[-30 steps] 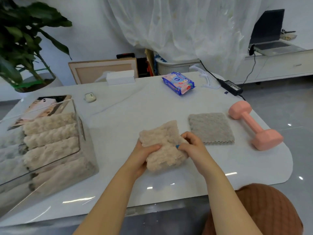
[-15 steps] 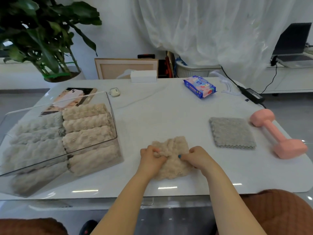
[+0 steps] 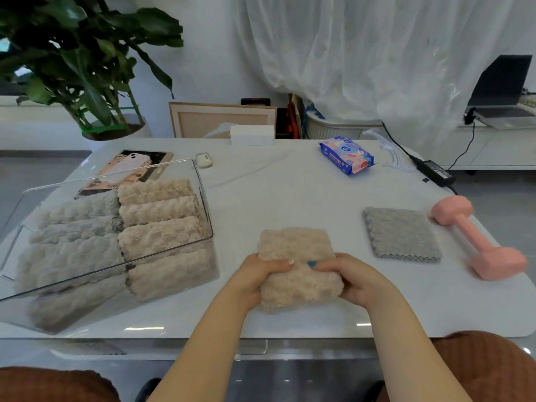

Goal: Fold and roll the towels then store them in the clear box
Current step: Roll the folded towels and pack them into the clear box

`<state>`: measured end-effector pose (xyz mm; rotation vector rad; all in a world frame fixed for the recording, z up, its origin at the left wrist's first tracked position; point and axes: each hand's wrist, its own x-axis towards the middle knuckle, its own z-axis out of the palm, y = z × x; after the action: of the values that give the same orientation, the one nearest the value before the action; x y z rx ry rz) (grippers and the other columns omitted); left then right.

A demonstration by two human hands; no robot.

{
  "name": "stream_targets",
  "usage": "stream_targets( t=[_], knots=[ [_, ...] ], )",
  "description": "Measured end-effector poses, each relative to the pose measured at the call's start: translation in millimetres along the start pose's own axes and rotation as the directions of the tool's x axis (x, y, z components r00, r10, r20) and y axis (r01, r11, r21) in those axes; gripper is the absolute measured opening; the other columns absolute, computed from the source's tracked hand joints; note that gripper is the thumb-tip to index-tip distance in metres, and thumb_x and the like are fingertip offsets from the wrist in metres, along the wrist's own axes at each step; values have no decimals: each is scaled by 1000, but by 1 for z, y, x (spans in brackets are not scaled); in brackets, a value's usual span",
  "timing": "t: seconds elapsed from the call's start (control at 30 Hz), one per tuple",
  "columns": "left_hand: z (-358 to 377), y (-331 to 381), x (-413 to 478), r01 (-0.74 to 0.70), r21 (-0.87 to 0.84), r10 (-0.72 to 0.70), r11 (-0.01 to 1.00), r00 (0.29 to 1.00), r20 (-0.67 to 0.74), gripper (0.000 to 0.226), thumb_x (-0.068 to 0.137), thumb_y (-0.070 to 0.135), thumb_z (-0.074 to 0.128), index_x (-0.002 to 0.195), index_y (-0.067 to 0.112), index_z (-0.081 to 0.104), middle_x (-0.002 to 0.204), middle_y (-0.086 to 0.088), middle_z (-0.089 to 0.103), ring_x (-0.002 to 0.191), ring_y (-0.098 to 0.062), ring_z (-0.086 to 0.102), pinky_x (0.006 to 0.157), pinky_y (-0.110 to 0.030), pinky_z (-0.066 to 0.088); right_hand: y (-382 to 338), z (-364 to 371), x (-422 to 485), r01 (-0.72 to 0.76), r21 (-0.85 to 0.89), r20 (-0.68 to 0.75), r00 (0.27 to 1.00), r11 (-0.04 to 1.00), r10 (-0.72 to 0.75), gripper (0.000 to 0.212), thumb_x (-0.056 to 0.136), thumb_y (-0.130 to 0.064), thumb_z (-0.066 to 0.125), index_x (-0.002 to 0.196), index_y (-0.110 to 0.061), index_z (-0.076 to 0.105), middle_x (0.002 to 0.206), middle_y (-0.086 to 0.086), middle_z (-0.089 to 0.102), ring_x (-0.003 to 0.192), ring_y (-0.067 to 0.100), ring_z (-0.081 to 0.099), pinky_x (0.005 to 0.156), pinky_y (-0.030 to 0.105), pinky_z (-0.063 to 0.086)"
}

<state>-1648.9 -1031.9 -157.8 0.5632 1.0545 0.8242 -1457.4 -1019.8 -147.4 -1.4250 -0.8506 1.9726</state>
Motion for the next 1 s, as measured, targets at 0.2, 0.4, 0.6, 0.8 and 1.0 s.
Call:
stream_targets(
  t=[0.2,0.4,0.6,0.8,1.0],
  knots=[
    [-7,46,-37,-82,243,56,966,992,114,25,90,27,63,114,19,62,103,3,73,94,-17,70,78,-34,57,-35,25,-15,263,113,103,956,958,-275,35,76,-3,58,111,-4,63,98,11,73,83,21,72,65,29,58],
    [-50,90,-82,-496,171,502,851,865,13,31,97,11,46,124,24,50,75,-5,68,49,-18,52,43,-23,43,-82,91,-19,430,-24,284,869,902,-406,27,82,6,48,89,-8,70,65,12,66,43,20,57,36,26,46],
    [-134,151,-116,-509,-70,513,858,853,89,38,53,16,78,86,13,60,74,-5,65,60,-15,63,48,-22,53,-126,170,20,321,5,596,759,947,-260,48,83,8,30,82,-6,76,96,17,70,87,26,69,72,34,59],
    [-203,167,-97,-42,770,14,636,999,43,12,73,19,66,82,15,73,85,3,70,75,-6,63,66,-20,52,-130,231,72,364,-780,520,830,509,204,39,77,5,37,93,-4,71,96,11,66,85,21,58,72,24,49],
    [-210,143,-57,-58,998,134,-17,989,60,5,80,15,73,81,20,75,71,22,60,69,1,54,63,-9,39,-92,271,97,371,-902,314,915,-221,254,28,86,1,51,68,-19,50,74,-3,49,70,15,49,65,26,47]
  ],
)
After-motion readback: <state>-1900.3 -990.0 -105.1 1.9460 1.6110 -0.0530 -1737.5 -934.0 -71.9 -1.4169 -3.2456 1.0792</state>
